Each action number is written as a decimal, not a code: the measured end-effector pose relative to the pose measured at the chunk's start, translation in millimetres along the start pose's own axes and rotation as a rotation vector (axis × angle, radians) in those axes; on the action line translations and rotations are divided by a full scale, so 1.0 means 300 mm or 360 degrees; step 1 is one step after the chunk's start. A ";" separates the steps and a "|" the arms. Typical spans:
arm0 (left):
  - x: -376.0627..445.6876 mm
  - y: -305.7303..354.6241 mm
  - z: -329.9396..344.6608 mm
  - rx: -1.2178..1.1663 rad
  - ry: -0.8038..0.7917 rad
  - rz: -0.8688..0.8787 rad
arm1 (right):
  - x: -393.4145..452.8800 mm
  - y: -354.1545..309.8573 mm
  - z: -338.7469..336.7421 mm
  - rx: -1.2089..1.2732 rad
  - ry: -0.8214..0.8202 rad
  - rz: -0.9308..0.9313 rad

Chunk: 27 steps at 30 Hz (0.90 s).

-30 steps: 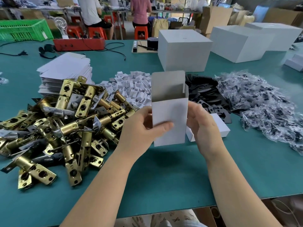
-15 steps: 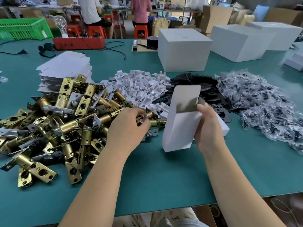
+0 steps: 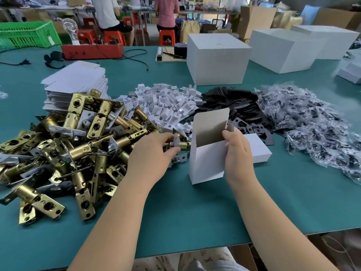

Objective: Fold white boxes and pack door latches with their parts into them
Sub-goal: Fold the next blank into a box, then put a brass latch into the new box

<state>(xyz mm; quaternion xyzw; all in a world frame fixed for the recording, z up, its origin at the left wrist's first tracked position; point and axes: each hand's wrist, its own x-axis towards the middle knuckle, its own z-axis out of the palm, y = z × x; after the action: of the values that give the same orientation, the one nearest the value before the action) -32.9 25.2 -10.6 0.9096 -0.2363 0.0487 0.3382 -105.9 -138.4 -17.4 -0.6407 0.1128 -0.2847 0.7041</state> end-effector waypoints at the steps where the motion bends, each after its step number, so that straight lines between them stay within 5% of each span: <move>1: -0.001 0.004 0.002 -0.0044 0.0026 0.0023 | -0.001 -0.001 0.002 -0.0006 0.0011 -0.0015; 9: 0.009 0.013 -0.021 -0.0777 0.0346 -0.0234 | -0.013 -0.002 0.006 -0.0097 0.0040 -0.0132; 17: 0.033 0.012 -0.040 -0.2458 0.0281 -0.0492 | -0.017 -0.004 0.002 -0.0094 0.0078 -0.0381; 27: -0.017 0.084 -0.031 -0.2585 -0.0059 0.0056 | -0.031 -0.019 0.025 -0.0448 0.0278 -0.0797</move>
<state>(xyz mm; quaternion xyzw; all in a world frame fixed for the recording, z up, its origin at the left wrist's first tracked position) -48.5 16.5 10.2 0.3773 -0.2178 -0.1478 0.8879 -111.0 -127.1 -12.7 -0.7129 0.0498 -0.4852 0.5039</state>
